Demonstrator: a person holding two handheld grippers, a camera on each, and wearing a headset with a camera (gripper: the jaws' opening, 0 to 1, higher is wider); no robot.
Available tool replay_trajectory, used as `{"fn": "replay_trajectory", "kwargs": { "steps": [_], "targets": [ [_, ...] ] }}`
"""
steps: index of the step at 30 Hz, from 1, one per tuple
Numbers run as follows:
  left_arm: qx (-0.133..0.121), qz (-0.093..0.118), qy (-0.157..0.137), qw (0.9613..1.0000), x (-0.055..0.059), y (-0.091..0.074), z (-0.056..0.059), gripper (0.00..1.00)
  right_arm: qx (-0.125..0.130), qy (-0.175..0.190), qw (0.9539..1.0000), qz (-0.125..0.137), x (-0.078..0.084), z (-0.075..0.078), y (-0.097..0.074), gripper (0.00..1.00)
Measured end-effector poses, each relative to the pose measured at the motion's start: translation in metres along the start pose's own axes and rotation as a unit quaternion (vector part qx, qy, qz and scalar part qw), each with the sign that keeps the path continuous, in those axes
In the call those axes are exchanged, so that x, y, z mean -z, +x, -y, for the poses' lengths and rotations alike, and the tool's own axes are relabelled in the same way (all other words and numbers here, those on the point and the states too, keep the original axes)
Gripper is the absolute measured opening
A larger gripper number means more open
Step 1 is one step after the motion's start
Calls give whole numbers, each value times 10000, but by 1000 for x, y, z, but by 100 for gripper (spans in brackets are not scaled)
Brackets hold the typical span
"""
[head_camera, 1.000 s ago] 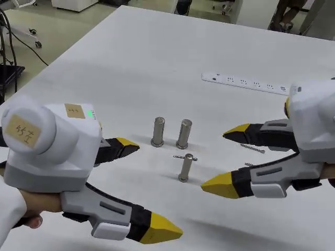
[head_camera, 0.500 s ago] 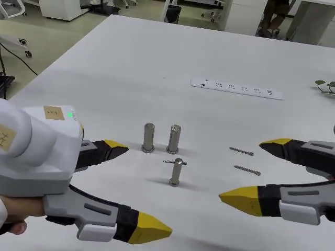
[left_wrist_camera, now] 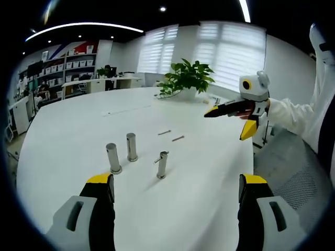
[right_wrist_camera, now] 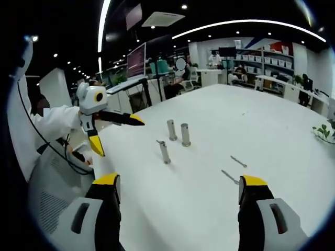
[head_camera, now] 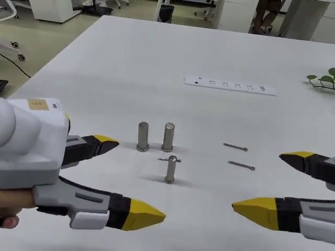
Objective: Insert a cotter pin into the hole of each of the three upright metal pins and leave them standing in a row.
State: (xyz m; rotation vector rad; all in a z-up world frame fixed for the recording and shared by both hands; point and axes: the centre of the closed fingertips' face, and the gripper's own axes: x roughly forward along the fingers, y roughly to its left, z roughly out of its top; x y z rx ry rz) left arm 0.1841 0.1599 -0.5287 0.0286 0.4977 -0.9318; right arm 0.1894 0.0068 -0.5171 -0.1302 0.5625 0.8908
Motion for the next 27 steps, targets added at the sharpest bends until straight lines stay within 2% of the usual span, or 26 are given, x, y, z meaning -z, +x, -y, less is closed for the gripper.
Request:
{"fn": "replay_trajectory", "kwargs": {
  "steps": [5, 12, 16, 21, 27],
  "targets": [
    [-10, 18, -135, 9999, 0, -1, 0, 99, -45, 204, 9998, 57, 8, -6, -4, 96],
    [18, 23, -204, 9998, 2, 2, -1, 99, 145, 502, 9985, 167, 17, -2, -6, 98],
    [50, -41, -179, 9998, 4, 5, -1, 99, 175, 501, 9985, 123, 21, -2, -7, 98],
    [51, 48, -224, 9997, -1, 5, -4, 99, 127, 556, 9983, 137, 21, -4, -7, 98],
    [-55, 85, -153, 9998, -10, 2, -15, 96, 157, 535, 9984, 105, 22, -4, -5, 98]
  ]
}}
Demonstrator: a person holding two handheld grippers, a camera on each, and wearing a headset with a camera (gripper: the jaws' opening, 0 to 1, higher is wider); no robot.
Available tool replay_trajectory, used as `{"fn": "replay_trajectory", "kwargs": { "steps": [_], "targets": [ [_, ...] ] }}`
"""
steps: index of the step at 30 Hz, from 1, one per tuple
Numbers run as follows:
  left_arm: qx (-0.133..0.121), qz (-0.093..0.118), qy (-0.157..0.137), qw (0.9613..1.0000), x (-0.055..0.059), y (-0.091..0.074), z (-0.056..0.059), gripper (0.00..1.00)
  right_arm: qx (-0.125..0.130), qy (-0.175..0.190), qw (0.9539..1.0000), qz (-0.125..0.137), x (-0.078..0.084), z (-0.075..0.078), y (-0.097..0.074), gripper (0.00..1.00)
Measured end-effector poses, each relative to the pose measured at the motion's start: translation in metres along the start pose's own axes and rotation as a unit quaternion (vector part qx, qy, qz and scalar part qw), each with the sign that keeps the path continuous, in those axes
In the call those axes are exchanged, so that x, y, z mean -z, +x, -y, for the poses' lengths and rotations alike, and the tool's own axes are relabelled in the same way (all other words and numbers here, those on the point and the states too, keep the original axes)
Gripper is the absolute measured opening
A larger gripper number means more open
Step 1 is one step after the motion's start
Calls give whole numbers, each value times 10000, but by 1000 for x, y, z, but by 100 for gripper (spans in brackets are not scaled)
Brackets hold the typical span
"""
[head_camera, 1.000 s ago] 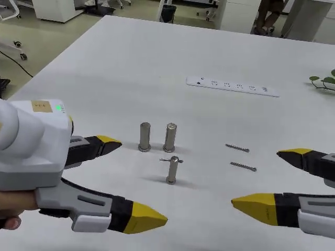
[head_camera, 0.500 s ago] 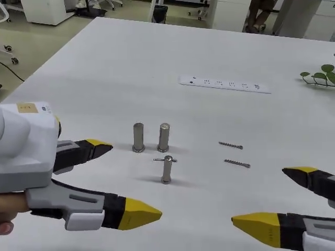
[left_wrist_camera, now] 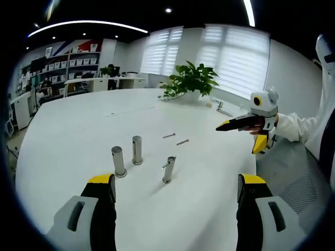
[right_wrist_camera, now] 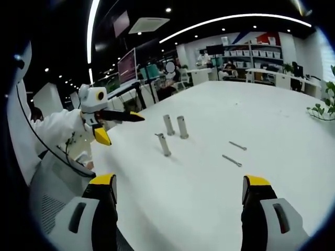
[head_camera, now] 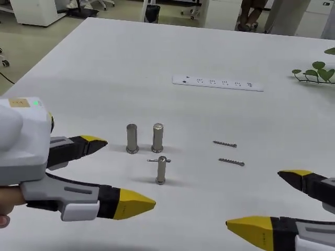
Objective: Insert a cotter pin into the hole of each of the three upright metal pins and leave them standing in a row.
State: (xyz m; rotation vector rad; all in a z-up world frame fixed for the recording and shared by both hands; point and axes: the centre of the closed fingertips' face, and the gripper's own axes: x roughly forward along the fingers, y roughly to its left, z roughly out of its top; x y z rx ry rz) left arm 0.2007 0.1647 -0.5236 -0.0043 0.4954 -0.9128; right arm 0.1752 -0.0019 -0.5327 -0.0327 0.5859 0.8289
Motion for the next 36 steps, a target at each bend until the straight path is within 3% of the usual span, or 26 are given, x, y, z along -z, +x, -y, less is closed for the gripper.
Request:
{"fn": "replay_trajectory", "kwargs": {
  "steps": [4, 11, 16, 21, 36],
  "targets": [
    [-97, 111, 74, 9999, -12, 0, -10, 96, -22, 12, 10000, 17, -1, -1, -1, 98],
    [-405, 445, 152, 9981, -42, 0, -34, 93, -26, 14, 10000, -16, 0, -1, -1, 98],
    [-542, 543, 262, 9967, -53, 5, -45, 90, -80, 34, 10000, -24, 0, -3, -1, 97],
    [-642, 597, 137, 9961, -50, 17, -59, 86, -145, 11, 9999, -68, 1, -5, 0, 97],
    [-906, 471, -120, 9947, -31, 44, -90, 67, -218, 60, 9996, -143, 6, -7, 2, 98]
  ]
}}
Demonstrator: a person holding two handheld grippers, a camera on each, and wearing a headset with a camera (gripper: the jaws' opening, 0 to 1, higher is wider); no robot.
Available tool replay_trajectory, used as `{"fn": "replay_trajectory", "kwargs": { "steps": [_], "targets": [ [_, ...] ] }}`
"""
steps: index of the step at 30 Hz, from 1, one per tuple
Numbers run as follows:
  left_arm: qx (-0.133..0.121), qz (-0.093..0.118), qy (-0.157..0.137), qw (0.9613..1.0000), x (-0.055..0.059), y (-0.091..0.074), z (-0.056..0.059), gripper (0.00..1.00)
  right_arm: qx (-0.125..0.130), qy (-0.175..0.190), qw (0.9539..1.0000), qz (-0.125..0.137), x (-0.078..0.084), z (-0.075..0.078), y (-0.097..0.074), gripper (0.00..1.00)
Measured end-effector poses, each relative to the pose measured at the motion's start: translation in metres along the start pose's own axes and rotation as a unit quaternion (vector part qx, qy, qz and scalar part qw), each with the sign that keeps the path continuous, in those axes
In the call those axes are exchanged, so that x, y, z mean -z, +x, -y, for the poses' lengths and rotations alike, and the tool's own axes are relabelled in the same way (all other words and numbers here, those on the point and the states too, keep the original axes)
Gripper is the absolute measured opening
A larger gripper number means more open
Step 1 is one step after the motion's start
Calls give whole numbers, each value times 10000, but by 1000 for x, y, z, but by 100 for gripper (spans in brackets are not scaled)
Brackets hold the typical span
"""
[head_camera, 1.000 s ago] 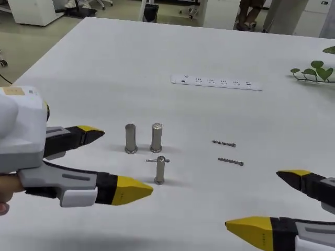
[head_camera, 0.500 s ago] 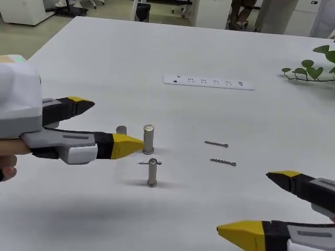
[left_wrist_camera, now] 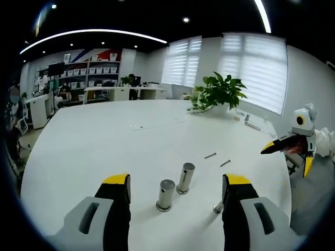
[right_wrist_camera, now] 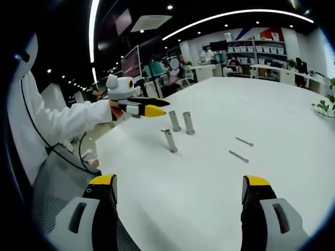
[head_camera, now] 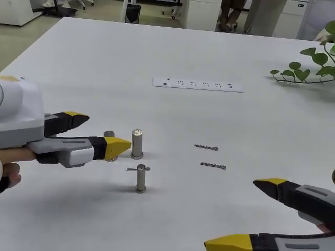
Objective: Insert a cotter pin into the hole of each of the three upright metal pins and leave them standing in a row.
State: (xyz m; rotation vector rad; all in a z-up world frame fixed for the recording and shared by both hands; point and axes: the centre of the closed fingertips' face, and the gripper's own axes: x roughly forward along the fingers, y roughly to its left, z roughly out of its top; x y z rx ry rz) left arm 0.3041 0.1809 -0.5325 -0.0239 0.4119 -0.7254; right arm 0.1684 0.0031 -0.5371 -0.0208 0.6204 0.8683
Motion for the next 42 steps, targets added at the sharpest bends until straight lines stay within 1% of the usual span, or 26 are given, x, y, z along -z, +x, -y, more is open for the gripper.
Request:
{"fn": "replay_trajectory", "kwargs": {
  "steps": [2, 5, 6, 7, 8, 11, 12, 17, 21, 23, 30, 31, 32, 33, 36, 38, 42],
  "targets": [
    [-81, -51, 84, 9999, 3, 4, -4, 64, 18, 4, 10000, -6, 0, 1, 0, 98],
    [-90, -66, 54, 9999, 7, 9, -8, 61, 39, 31, 10000, 17, 0, 2, -1, 98],
    [-89, -72, 51, 9999, 8, 10, -9, 58, 50, 36, 10000, 16, 0, 2, -2, 98],
    [-78, -143, 63, 9998, 11, 12, -9, 55, 64, 28, 10000, 5, 0, 3, -2, 98],
    [-83, -156, 63, 9998, 13, 14, -10, 54, 67, 28, 10000, 2, 1, 3, -2, 98],
    [-81, -149, -4, 9999, 16, 17, -10, 52, 93, 46, 9999, -11, 2, 5, -3, 97],
    [-58, -180, -25, 9998, 18, 18, -10, 51, 101, 39, 9999, -15, 2, 5, -4, 97],
    [-83, -181, -44, 9998, 22, 20, -12, 44, 73, 43, 10000, -35, 4, 3, -4, 97],
    [-124, -275, 23, 9995, 27, 23, -11, 39, 96, 80, 9999, -60, 5, 4, -4, 98],
    [-151, -267, 41, 9995, 28, 23, -11, 36, 147, 66, 9998, -109, 7, 6, -5, 98],
    [-190, -300, 140, 9993, 29, 26, -10, 28, 137, 91, 9998, -102, 8, 7, -7, 97],
    [-183, -288, 128, 9993, 28, 26, -10, 26, 136, 91, 9998, -98, 8, 7, -7, 97],
    [-149, -270, 43, 9995, 28, 27, -9, 23, 131, 97, 9998, -98, 8, 6, -7, 97],
    [-136, -269, 23, 9995, 28, 27, -8, 19, 136, 99, 9998, -96, 8, 6, -8, 97],
    [-203, -309, 116, 9992, 29, 26, -11, 12, 141, 96, 9998, -101, 7, 7, -8, 97],
    [-198, -303, 99, 9993, 29, 26, -11, 12, 138, 94, 9998, -101, 7, 6, -8, 97],
    [-204, -331, 248, 9989, 30, 26, -11, 11, 119, 96, 9998, -116, 8, 6, -8, 96]
  ]
}}
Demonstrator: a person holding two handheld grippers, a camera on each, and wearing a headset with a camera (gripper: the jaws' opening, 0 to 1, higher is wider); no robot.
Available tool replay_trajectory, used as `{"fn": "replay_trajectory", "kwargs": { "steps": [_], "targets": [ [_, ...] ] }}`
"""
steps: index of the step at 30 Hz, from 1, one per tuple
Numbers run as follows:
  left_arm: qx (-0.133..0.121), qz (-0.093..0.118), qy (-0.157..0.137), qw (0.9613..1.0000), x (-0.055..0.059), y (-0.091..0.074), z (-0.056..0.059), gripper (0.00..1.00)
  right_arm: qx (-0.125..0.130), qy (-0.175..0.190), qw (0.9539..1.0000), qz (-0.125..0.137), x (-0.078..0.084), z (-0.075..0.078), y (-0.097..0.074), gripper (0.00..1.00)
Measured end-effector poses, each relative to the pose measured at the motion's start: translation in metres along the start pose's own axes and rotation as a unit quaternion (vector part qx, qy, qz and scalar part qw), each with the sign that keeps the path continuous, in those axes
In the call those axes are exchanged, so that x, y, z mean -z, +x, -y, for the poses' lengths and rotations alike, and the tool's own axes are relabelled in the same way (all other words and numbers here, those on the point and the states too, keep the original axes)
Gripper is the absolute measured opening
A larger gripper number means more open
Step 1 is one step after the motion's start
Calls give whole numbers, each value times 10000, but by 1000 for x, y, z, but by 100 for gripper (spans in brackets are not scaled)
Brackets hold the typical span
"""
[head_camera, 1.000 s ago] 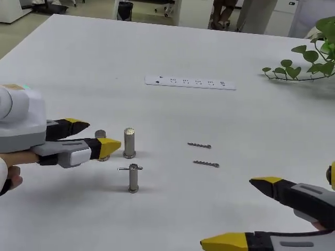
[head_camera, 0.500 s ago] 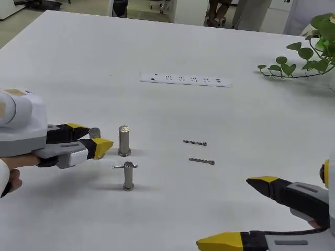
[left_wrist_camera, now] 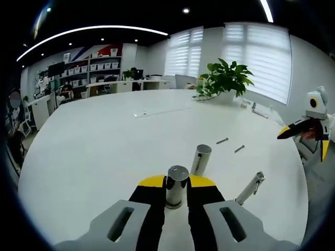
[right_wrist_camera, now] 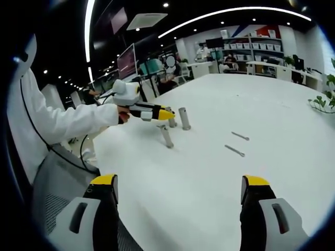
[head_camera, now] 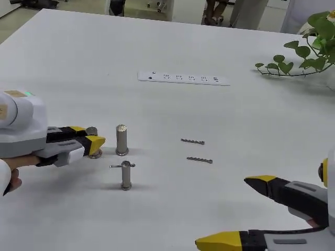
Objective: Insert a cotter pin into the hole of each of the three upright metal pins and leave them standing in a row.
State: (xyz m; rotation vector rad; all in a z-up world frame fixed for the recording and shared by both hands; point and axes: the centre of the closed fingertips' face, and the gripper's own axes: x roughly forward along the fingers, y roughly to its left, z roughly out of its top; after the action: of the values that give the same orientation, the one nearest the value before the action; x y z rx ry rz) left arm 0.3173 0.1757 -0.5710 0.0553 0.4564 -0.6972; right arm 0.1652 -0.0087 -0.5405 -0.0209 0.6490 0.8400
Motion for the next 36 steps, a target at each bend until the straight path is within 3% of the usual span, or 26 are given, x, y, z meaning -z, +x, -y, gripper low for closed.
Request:
{"fn": "replay_trajectory", "kwargs": {
  "steps": [3, 6, 8, 11, 13, 21, 24, 28, 36],
  "targets": [
    [17, -57, 133, 9999, 0, -1, 1, 11, -12, -3, 10000, 0, 0, 0, 0, 96],
    [-11, -91, 17, 10000, 0, 0, 0, 11, 13, -11, 10000, -46, 1, 1, 1, 96],
    [-47, -102, 183, 9998, 0, 0, 1, 10, 6, 7, 10000, -46, 2, 1, 1, 96],
    [-80, -98, 145, 9998, 0, 0, 0, 10, -4, 22, 10000, -76, 4, 1, 1, 96],
    [-95, -16, -41, 9999, -1, -1, -2, 10, -12, 9, 10000, -72, 4, 0, 0, 96],
    [-58, -63, 26, 10000, 0, -9, 2, 9, -51, -3, 10000, -45, 2, -3, 0, 96],
    [-3, 2, -65, 10000, -6, -13, 4, 9, -64, -49, 10000, -59, 1, -4, 0, 96],
    [76, 48, 54, 9999, -15, -18, 9, 9, -59, -58, 10000, -29, 0, -4, -1, 96],
    [359, 210, 351, 9985, -47, -32, 33, 9, -48, -78, 10000, 32, -2, -4, -5, 96]
  ]
}}
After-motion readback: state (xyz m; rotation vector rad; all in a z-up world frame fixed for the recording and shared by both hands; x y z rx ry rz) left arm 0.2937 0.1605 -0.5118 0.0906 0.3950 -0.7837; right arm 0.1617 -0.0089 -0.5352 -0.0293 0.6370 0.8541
